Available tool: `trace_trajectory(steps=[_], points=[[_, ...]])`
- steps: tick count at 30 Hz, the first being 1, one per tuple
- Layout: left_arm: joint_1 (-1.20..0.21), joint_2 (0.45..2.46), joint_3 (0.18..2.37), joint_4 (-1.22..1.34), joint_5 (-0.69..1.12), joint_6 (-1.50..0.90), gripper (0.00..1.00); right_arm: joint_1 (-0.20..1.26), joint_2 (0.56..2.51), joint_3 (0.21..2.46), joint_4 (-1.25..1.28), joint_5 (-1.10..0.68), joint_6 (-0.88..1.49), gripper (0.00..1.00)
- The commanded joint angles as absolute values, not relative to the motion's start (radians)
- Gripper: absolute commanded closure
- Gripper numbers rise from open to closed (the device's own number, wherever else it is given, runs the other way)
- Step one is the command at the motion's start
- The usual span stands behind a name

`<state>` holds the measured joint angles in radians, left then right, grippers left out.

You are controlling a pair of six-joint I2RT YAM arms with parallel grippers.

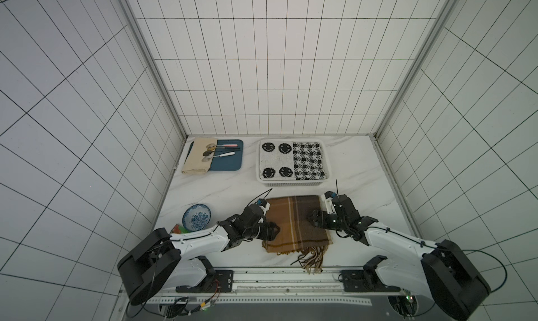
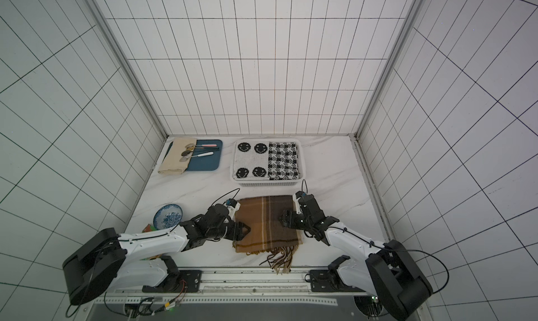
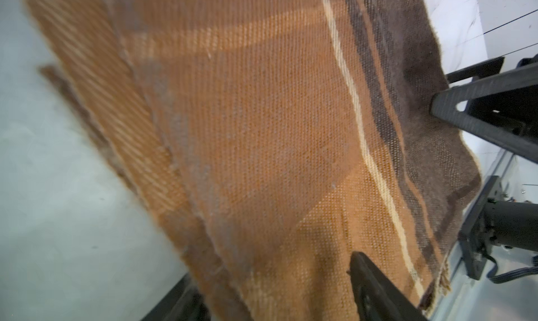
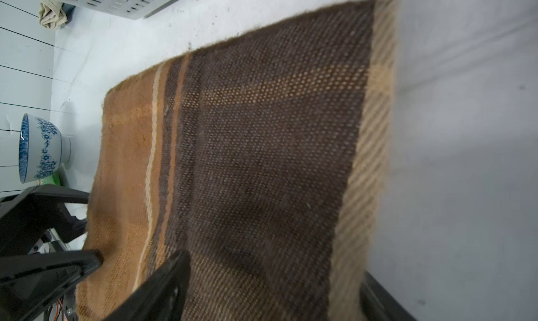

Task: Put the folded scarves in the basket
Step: Adjust the scarf at the center of the board, then pick up the scarf at the center of the board.

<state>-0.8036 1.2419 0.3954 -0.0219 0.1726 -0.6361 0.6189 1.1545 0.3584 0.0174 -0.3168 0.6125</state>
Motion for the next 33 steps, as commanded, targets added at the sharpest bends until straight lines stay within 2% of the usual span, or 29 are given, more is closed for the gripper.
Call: trace_trajectory(steps=[1, 4, 9, 11, 14, 15, 17, 21, 22, 24, 25, 27, 33], points=[[-0.737, 1.231, 0.405, -0.014, 0.1, -0.658, 0.19, 0.593, 1.151, 0.373, -0.168, -0.332, 0.582, 0.19], [-0.691, 1.305, 0.416, 0.011, 0.146, -0.658, 0.18, 0.592, 1.159, 0.4, -0.237, -0.272, 0.574, 0.19], [-0.702, 1.44, 0.439, 0.085, 0.214, -0.665, 0.2, 0.6, 1.276, 0.392, -0.133, -0.392, 0.582, 0.24], [-0.721, 1.489, 0.447, 0.113, 0.258, -0.671, 0.27, 0.615, 1.319, 0.374, -0.052, -0.426, 0.6, 0.27], [-0.769, 1.556, 0.461, 0.165, 0.314, -0.69, 0.45, 0.653, 1.375, 0.362, 0.063, -0.467, 0.628, 0.34], [-0.781, 1.561, 0.464, 0.174, 0.324, -0.692, 0.53, 0.664, 1.393, 0.367, 0.093, -0.485, 0.635, 0.44], [-0.791, 1.539, 0.465, 0.165, 0.311, -0.687, 0.65, 0.679, 1.418, 0.377, 0.142, -0.521, 0.637, 0.74], [-0.792, 1.442, 0.457, 0.11, 0.249, -0.654, 0.8, 0.696, 1.392, 0.387, 0.171, -0.546, 0.627, 0.91], [-0.792, 1.42, 0.461, 0.094, 0.237, -0.647, 0.84, 0.698, 1.373, 0.388, 0.167, -0.543, 0.625, 0.93], [-0.793, 1.353, 0.471, 0.06, 0.208, -0.642, 0.98, 0.703, 1.312, 0.404, 0.116, -0.516, 0.611, 0.95], [-0.796, 1.322, 0.473, 0.053, 0.198, -0.647, 1.0, 0.705, 1.279, 0.418, 0.078, -0.495, 0.6, 0.96], [-0.799, 1.245, 0.489, 0.033, 0.191, -0.649, 1.0, 0.715, 1.198, 0.473, -0.035, -0.436, 0.556, 1.0], [-0.802, 1.122, 0.66, -0.145, 0.159, -0.624, 1.0, 0.748, 0.996, 0.662, -0.296, -0.336, 0.461, 1.0]])
